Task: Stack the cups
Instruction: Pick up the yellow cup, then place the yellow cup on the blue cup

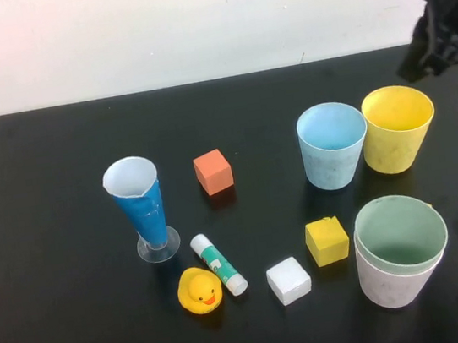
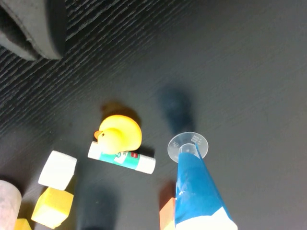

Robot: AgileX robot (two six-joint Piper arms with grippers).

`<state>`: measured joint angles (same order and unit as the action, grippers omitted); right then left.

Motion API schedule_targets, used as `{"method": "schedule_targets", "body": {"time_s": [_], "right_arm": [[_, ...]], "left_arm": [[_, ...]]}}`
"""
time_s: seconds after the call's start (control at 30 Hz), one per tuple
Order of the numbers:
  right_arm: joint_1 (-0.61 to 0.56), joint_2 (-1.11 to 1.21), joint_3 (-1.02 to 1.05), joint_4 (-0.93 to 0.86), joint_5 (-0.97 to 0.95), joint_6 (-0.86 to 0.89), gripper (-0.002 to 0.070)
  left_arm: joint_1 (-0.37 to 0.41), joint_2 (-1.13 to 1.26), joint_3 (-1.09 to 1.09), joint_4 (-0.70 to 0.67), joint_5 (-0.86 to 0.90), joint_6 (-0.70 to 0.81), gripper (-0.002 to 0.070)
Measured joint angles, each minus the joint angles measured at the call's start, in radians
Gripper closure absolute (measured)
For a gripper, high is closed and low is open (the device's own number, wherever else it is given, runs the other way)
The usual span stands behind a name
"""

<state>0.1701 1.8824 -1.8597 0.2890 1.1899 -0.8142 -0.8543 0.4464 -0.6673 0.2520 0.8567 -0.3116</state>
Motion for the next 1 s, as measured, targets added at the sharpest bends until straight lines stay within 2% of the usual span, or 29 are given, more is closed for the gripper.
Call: {"method": "schedule_targets", "body": {"time_s": [0.1, 0.17, 0.23, 0.3, 0.37, 0.43, 0.53, 0.57, 0.63, 0.9, 1.0], "right_arm": [[0.000, 0.070, -0.055, -0.030, 0.000, 0.086, 0.0333], [0.000, 0.110, -0.073, -0.039, -0.002, 0.123, 0.0253], [0.000, 0.144, -0.078, -0.043, -0.002, 0.139, 0.0213], [0.000, 0.175, -0.082, -0.043, -0.002, 0.146, 0.0207], [0.000, 0.207, -0.084, -0.045, 0.000, 0.153, 0.0234], [0.000, 0.226, -0.084, -0.045, 0.013, 0.155, 0.0309], [0.000, 0.239, -0.088, -0.047, 0.032, 0.157, 0.0526], [0.000, 0.239, -0.097, -0.052, 0.036, 0.162, 0.0579], [0.000, 0.230, -0.121, -0.063, 0.040, 0.169, 0.0630], [0.000, 0.030, -0.158, -0.067, 0.045, 0.174, 0.0646], [0.004, -0.039, -0.166, -0.012, 0.052, 0.145, 0.0646]], "left_arm": [[0.000, 0.000, 0.000, 0.000, 0.002, -0.005, 0.0673], [0.000, 0.000, 0.000, 0.000, 0.002, -0.005, 0.0673], [0.000, 0.000, 0.000, 0.000, 0.002, -0.005, 0.0673], [0.000, 0.000, 0.000, 0.000, 0.002, -0.005, 0.0673], [0.000, 0.000, 0.000, 0.000, 0.002, -0.010, 0.0673], [0.000, 0.000, 0.000, 0.000, 0.002, -0.025, 0.0673], [0.000, 0.000, 0.000, 0.000, 0.008, -0.038, 0.0673], [0.000, 0.000, 0.000, 0.000, 0.008, -0.040, 0.0673], [0.000, 0.000, 0.000, 0.000, 0.008, -0.040, 0.0673], [0.000, 0.000, 0.000, 0.000, 0.023, -0.045, 0.0673], [0.000, 0.000, 0.015, 0.023, 0.024, -0.045, 0.0673]]}}
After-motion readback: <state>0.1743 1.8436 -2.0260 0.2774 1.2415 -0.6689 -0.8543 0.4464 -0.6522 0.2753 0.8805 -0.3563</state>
